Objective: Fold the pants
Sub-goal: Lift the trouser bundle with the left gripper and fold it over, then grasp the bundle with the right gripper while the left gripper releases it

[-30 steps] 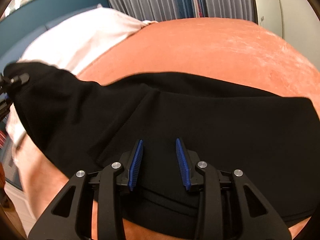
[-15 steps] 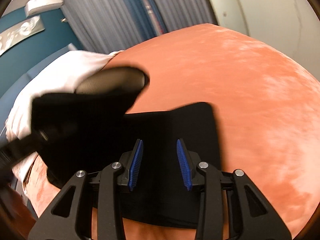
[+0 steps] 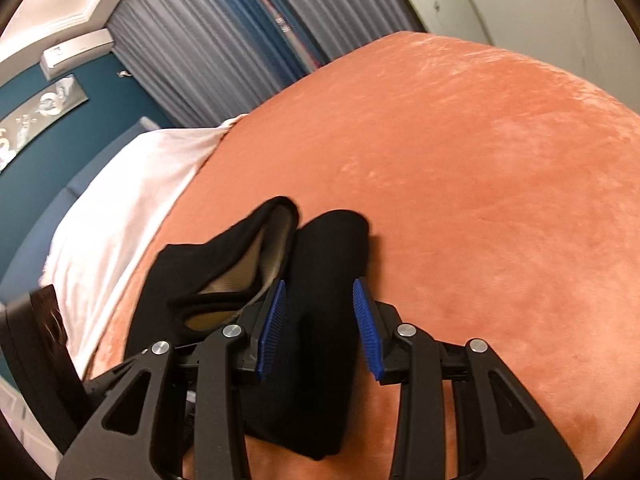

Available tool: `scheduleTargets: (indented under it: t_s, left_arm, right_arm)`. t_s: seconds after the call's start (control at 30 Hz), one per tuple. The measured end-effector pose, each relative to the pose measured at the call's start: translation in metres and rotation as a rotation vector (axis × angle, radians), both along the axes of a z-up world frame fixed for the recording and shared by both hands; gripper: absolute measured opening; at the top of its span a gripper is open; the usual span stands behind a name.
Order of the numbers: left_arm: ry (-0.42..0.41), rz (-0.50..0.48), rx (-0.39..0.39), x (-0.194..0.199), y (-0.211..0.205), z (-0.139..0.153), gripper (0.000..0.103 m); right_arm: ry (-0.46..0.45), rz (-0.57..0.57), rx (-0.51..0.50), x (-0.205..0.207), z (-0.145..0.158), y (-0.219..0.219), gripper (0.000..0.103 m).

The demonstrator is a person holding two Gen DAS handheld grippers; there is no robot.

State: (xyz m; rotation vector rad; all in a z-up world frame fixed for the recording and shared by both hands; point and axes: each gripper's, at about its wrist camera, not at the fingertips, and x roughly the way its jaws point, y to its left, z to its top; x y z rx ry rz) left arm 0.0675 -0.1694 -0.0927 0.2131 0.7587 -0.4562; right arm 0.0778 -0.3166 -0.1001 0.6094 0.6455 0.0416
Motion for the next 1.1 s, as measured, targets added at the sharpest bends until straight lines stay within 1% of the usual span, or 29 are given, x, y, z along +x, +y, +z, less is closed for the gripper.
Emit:
scheduleTargets:
  t_s: [0.03, 0.1, 0.13, 0.2, 0.23, 0.27, 0.33, 0.4, 0.47, 0.5, 0.53, 0.6, 0.63, 0.67, 0.7, 0.8, 0.83, 0.87, 0.9, 0.93, 0.97, 1.0, 1.03, 1.1]
  left_arm:
    - [-0.015, -0.008, 0.012, -0.007, 0.0, 0.003, 0.027]
    - [-0.04, -0.008, 0.037, -0.016, 0.002, 0.01, 0.027]
    - [-0.051, -0.019, 0.037, -0.023, 0.008, 0.015, 0.027]
    - [-0.04, -0.04, -0.001, -0.035, 0.026, 0.027, 0.027]
    - [-0.016, -0.05, -0.046, -0.041, 0.042, 0.034, 0.027]
    - [0.005, -0.056, -0.074, -0.043, 0.053, 0.039, 0.027]
    - [0.045, -0.058, -0.141, -0.041, 0.079, 0.049, 0.029]
    - [0.052, -0.036, -0.161, -0.032, 0.091, 0.051, 0.035]
    - [0.062, -0.001, -0.145, -0.017, 0.088, 0.045, 0.035]
    - [0.076, -0.002, -0.15, -0.012, 0.081, 0.041, 0.035]
    - [0.071, -0.007, -0.157, -0.01, 0.075, 0.037, 0.035]
    - [0.032, -0.021, -0.121, -0.016, 0.064, 0.034, 0.035]
    - [0.004, -0.022, -0.102, -0.019, 0.058, 0.033, 0.035]
    - [-0.019, -0.028, -0.09, -0.022, 0.054, 0.031, 0.035]
    - [-0.026, -0.031, -0.086, -0.023, 0.051, 0.029, 0.035]
    - [-0.027, -0.041, -0.076, -0.023, 0.046, 0.016, 0.035]
    - [-0.05, -0.045, -0.064, -0.026, 0.044, 0.012, 0.035]
    - [-0.076, -0.047, -0.06, -0.029, 0.044, 0.01, 0.035]
    - [-0.094, -0.046, -0.052, -0.032, 0.042, 0.01, 0.035]
    - [-0.112, -0.044, -0.041, -0.034, 0.04, 0.009, 0.035]
    - [-0.129, -0.035, -0.027, -0.035, 0.038, 0.008, 0.035]
    - [-0.142, -0.029, -0.016, -0.035, 0.035, 0.007, 0.035]
    - [-0.153, -0.022, -0.006, -0.035, 0.035, 0.006, 0.035]
    - [-0.151, -0.022, -0.006, -0.034, 0.035, 0.007, 0.035]
  right_arm:
    - [-0.008, 0.018, 0.023, -0.002, 0.001, 0.001, 0.035]
    - [-0.028, 0.069, 0.102, -0.002, 0.002, 0.0, 0.036]
    - [-0.037, 0.088, 0.138, -0.001, 0.003, -0.002, 0.038]
    - [-0.051, 0.101, 0.184, -0.002, 0.004, -0.004, 0.062]
    - [-0.055, 0.113, 0.206, -0.002, 0.004, -0.005, 0.065]
    - [-0.055, 0.132, 0.22, 0.0, 0.004, -0.004, 0.067]
    - [-0.031, 0.155, 0.234, 0.006, 0.001, 0.0, 0.067]
    - [-0.017, 0.159, 0.242, 0.01, -0.002, 0.004, 0.067]
    - [-0.009, 0.171, 0.259, 0.014, -0.001, 0.01, 0.068]
    - [-0.007, 0.179, 0.274, 0.016, -0.002, 0.013, 0.068]
    - [0.004, 0.196, 0.303, 0.02, -0.003, 0.016, 0.068]
    - [0.031, 0.219, 0.317, 0.026, -0.004, 0.022, 0.069]
    - [0.057, 0.236, 0.317, 0.032, -0.004, 0.026, 0.071]
    - [0.071, 0.246, 0.312, 0.033, -0.004, 0.028, 0.078]
    - [0.084, 0.256, 0.307, 0.036, -0.003, 0.03, 0.082]
    - [0.118, 0.292, 0.312, 0.052, 0.001, 0.042, 0.082]
    - [0.133, 0.308, 0.321, 0.058, 0.002, 0.048, 0.081]
    - [0.144, 0.325, 0.313, 0.062, 0.004, 0.053, 0.076]
    - [0.158, 0.346, 0.286, 0.066, 0.006, 0.06, 0.066]
    - [0.161, 0.347, 0.258, 0.069, 0.007, 0.064, 0.065]
    - [0.165, 0.347, 0.229, 0.071, 0.008, 0.068, 0.054]
    - [0.179, 0.343, 0.173, 0.072, 0.011, 0.072, 0.038]
    - [0.189, 0.333, 0.151, 0.073, 0.011, 0.073, 0.032]
    - [0.196, 0.322, 0.143, 0.072, 0.012, 0.069, 0.019]
